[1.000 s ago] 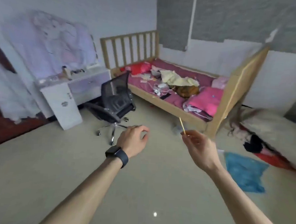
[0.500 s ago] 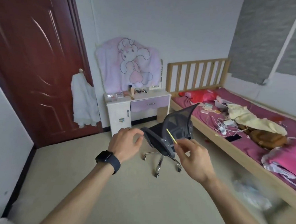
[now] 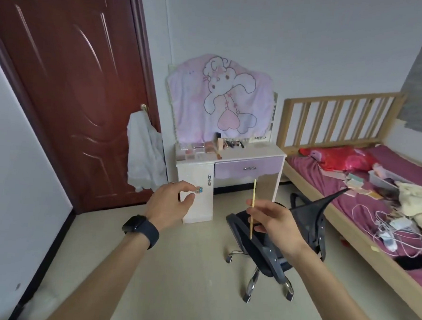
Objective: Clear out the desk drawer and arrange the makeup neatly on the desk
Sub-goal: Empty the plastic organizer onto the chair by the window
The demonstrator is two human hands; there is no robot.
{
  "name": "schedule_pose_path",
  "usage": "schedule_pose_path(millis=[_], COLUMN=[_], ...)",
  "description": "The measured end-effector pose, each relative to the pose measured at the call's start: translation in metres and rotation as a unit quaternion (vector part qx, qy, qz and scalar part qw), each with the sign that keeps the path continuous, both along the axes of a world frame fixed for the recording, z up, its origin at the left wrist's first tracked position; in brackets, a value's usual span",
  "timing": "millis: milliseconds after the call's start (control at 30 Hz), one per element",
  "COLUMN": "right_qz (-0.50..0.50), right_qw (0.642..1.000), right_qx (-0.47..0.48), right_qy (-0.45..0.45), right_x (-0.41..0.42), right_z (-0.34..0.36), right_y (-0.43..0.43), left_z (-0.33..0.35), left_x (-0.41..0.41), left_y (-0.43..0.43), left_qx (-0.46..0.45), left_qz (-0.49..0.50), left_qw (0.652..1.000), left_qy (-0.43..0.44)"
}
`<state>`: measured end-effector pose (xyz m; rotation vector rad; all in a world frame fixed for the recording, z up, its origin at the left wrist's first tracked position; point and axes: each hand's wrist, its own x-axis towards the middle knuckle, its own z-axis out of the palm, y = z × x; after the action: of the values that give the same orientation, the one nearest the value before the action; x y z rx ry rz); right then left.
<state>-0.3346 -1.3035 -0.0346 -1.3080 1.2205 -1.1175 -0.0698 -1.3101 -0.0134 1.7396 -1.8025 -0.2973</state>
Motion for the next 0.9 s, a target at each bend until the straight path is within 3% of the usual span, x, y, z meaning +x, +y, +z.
schedule_pose_path(millis=[367, 633, 900], right_qz=[0.043, -0.038, -0.072], right_qw=[0.994, 0.988, 0.973], right_qx=[0.093, 0.144, 0.212], right_qy=[-0.022, -0.053, -0.054], right_x=[0.084, 0.139, 0.172], right_z=[-0.059, -0.095, -0.139], right_y=[-0.218, -0.363, -0.488], left_z=[-0.075, -0.118, -0.174], left_x=[0.077, 0.157, 0.18], left_y=[-0.21, -0.383, -0.524], left_qx=[0.062, 0.119, 0.208], left_qz=[0.033, 0.013, -0.009], left_qw=[0.997, 0.991, 0.976], left_qy=[0.041, 0.052, 0.066])
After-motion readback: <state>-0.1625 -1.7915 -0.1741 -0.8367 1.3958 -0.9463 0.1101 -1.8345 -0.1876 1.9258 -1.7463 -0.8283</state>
